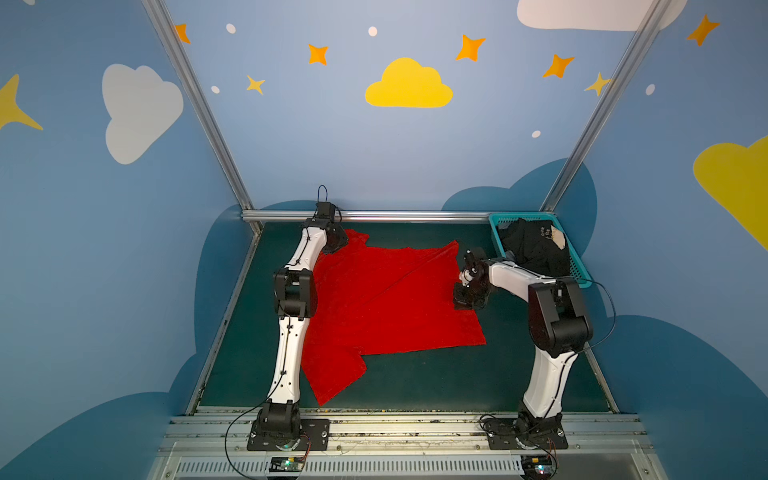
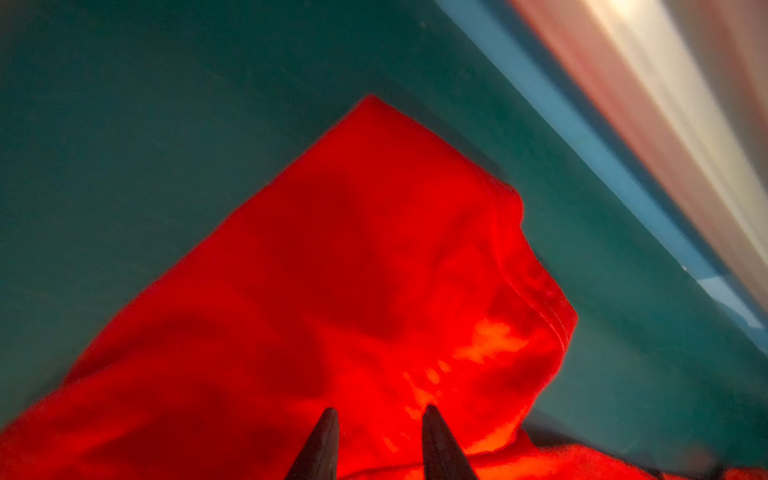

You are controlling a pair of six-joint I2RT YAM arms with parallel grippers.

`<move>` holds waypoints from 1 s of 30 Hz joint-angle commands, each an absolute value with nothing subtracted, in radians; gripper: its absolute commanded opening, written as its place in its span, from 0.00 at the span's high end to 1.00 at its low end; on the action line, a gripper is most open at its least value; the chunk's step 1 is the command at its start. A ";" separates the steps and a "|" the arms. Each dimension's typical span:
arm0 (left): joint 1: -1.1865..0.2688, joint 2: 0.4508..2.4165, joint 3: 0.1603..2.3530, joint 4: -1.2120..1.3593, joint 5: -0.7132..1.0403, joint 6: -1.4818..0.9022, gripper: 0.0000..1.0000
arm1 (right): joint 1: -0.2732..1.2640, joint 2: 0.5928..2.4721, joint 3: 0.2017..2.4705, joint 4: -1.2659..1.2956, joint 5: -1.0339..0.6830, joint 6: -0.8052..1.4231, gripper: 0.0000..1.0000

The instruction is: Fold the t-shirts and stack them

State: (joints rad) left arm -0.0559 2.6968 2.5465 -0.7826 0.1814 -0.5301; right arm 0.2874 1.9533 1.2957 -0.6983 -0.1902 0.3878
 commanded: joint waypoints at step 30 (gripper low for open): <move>0.007 2.611 2.571 -0.698 0.193 -0.463 0.39 | 0.227 2.076 1.782 -0.853 -0.232 0.304 0.64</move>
